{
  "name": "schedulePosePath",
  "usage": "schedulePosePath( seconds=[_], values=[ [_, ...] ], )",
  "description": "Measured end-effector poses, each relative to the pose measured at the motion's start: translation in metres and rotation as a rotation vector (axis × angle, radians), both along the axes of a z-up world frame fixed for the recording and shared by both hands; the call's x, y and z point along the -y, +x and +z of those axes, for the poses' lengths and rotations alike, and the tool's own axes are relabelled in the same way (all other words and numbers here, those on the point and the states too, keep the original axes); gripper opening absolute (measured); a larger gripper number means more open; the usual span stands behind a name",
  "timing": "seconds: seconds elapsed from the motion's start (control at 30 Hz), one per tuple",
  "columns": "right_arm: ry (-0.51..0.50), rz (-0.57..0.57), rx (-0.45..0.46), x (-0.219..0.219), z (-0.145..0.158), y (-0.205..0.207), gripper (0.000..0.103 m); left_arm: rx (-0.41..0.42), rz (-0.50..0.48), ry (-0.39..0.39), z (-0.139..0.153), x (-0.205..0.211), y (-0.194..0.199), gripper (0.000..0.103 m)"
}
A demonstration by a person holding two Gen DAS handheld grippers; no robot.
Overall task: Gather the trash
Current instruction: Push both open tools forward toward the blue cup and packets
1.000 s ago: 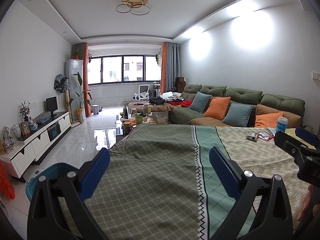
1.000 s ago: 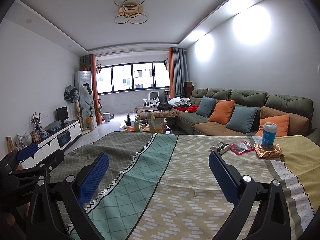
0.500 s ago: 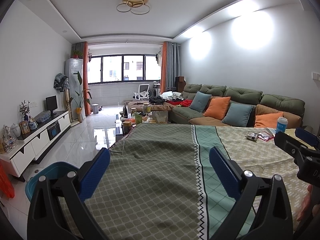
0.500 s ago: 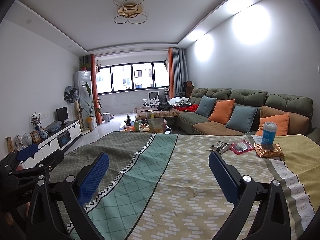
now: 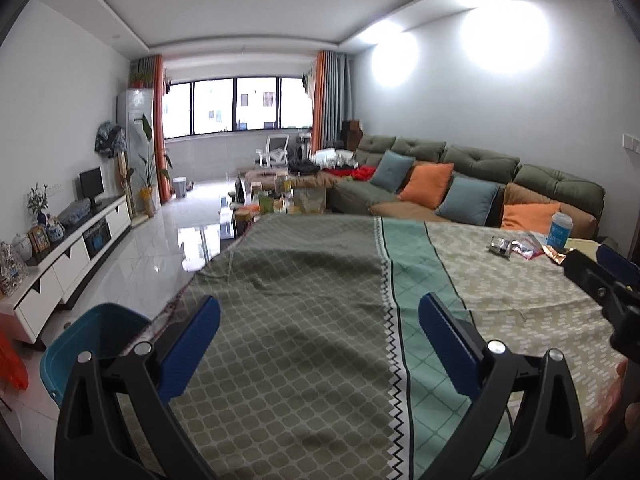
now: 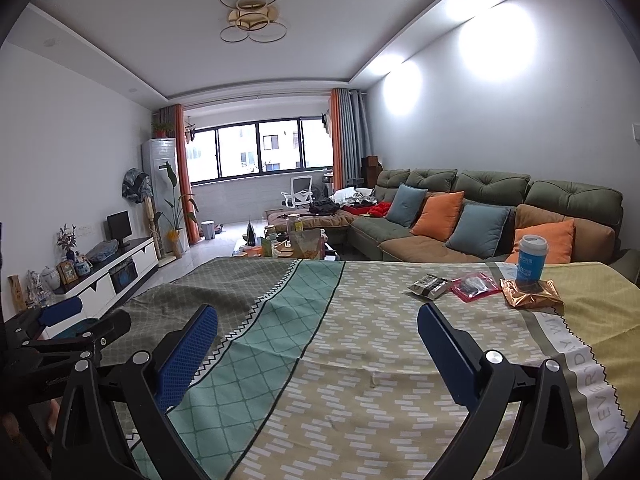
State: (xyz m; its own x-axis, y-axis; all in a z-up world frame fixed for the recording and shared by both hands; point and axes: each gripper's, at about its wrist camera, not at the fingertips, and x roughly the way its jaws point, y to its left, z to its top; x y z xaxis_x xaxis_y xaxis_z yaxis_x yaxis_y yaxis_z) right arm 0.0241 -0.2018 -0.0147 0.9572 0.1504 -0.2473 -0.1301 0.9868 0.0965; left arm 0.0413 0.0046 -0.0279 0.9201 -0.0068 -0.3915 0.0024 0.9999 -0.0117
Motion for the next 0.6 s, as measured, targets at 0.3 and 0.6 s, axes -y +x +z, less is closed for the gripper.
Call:
schedulePosePath(
  seconds=[0.3, 0.6],
  values=[
    [-0.055, -0.029, -0.138, 0.031, -0.003, 0.024, 0.099, -0.217, 0.008, 0.027, -0.012, -0.004, 0.066, 0.100],
    [-0.055, -0.106, -0.449, 0.101, -0.034, 0.078, 0.099, -0.456, 0.033, 0.047, -0.041, -0.009, 0.144, 0.100]
  ],
)
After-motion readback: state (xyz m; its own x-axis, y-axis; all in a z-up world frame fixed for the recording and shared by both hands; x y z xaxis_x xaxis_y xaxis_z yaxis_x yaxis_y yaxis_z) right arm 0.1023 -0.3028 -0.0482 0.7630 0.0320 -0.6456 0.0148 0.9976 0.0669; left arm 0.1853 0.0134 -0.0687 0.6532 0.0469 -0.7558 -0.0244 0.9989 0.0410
